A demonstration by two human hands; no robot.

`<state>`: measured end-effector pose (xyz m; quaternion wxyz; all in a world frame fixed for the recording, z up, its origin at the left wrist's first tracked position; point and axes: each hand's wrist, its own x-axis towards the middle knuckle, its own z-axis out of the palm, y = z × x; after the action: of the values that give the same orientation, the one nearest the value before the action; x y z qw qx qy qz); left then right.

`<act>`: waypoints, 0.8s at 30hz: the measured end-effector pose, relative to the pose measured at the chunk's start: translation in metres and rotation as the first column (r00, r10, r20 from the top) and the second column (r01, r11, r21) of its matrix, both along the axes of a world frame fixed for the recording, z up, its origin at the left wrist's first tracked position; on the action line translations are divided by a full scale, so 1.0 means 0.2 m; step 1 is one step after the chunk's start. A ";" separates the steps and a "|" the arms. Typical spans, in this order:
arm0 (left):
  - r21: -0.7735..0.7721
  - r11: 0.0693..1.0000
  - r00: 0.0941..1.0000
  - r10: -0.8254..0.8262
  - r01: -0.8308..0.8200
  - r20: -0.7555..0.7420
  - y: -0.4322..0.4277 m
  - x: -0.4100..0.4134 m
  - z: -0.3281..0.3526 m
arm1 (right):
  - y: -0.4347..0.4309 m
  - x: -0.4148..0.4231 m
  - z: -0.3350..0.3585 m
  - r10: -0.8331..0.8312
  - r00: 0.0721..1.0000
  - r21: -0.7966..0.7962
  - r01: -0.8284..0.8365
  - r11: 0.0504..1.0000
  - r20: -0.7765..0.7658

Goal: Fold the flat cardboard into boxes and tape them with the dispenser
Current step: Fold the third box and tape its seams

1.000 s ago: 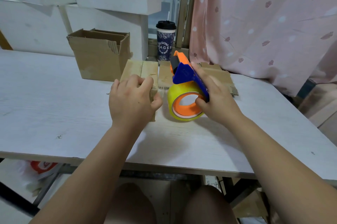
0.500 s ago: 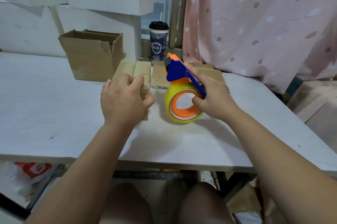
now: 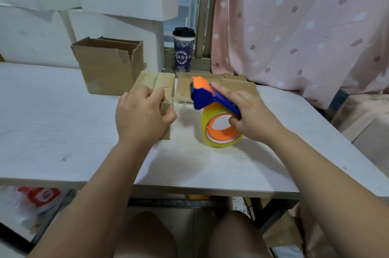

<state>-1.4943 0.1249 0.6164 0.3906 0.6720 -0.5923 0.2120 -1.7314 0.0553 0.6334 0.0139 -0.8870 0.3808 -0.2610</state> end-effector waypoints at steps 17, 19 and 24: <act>0.002 1.000 0.999 -0.012 0.012 0.046 0.00 0.03 0.00 | 0.03 -0.04 0.05 -0.081 0.945 -0.096 0.052 0.994 -0.318; 0.052 0.999 0.995 0.011 -0.016 0.094 0.01 0.02 0.00 | 0.04 -0.03 0.05 -0.089 0.936 -0.113 0.053 0.992 -0.341; 0.143 0.982 0.965 0.088 -0.126 0.245 0.02 -0.03 -0.01 | 0.07 0.04 0.05 -0.141 0.893 -0.184 0.067 0.981 -0.427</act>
<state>-1.5002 0.1296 0.6135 0.2506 0.7015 -0.6125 0.2645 -1.7235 0.0685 0.6425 -0.1591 -0.8992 0.3985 -0.0859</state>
